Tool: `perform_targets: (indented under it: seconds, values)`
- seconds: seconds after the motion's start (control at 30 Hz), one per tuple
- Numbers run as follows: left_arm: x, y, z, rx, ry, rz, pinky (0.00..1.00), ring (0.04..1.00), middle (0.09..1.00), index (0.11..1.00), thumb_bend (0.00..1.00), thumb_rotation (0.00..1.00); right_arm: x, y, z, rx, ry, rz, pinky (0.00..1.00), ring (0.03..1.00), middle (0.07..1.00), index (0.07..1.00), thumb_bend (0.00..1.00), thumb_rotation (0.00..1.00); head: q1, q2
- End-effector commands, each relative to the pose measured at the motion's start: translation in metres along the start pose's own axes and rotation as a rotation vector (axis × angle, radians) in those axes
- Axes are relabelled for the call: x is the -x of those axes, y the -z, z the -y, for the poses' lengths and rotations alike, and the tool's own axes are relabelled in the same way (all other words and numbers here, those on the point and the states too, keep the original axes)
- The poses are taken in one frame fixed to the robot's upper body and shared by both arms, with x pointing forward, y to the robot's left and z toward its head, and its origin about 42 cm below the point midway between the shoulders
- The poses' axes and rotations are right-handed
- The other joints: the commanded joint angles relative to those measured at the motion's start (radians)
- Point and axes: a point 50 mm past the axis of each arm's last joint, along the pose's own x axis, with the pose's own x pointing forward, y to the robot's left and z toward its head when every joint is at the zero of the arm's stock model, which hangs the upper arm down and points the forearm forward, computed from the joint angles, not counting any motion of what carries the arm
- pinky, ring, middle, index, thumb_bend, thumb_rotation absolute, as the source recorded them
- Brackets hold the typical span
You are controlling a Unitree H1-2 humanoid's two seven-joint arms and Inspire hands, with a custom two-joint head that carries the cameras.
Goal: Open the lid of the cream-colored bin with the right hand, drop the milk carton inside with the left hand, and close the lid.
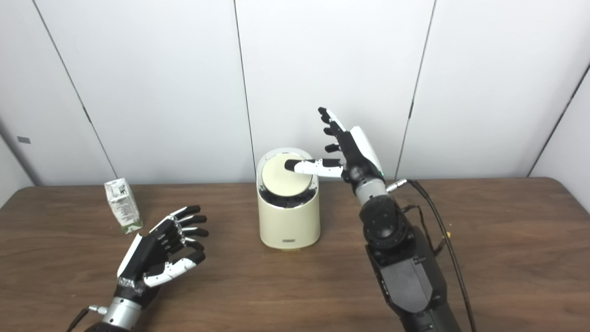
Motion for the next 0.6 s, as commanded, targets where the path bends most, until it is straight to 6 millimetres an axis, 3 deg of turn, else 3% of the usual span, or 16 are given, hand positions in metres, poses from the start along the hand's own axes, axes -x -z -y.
perform_targets:
  seconds: [0.0, 0.23, 0.57]
  values:
    - [-0.002, -0.004, 0.002, -0.009, 0.003, 0.036, 0.55, 0.688, 0.773, 0.852, 0.77, 0.22, -0.014, -0.029, 0.011, 0.021, 0.024, 0.078, 0.73, 0.906, 0.951, 0.954, 0.86, 0.36, 0.002, 0.001]
    - [-0.003, -0.004, 0.003, -0.006, 0.0, 0.042, 0.55, 0.689, 0.775, 0.856, 0.78, 0.24, -0.018, -0.032, 0.004, 0.07, 0.012, 0.089, 0.77, 0.916, 0.953, 0.945, 0.92, 0.32, 0.008, 0.005]
    - [-0.004, -0.007, 0.007, -0.002, -0.004, 0.046, 0.55, 0.686, 0.772, 0.849, 0.76, 0.21, -0.02, -0.029, -0.004, 0.11, -0.018, 0.07, 0.7, 0.898, 0.958, 0.945, 0.95, 0.3, 0.013, 0.01]
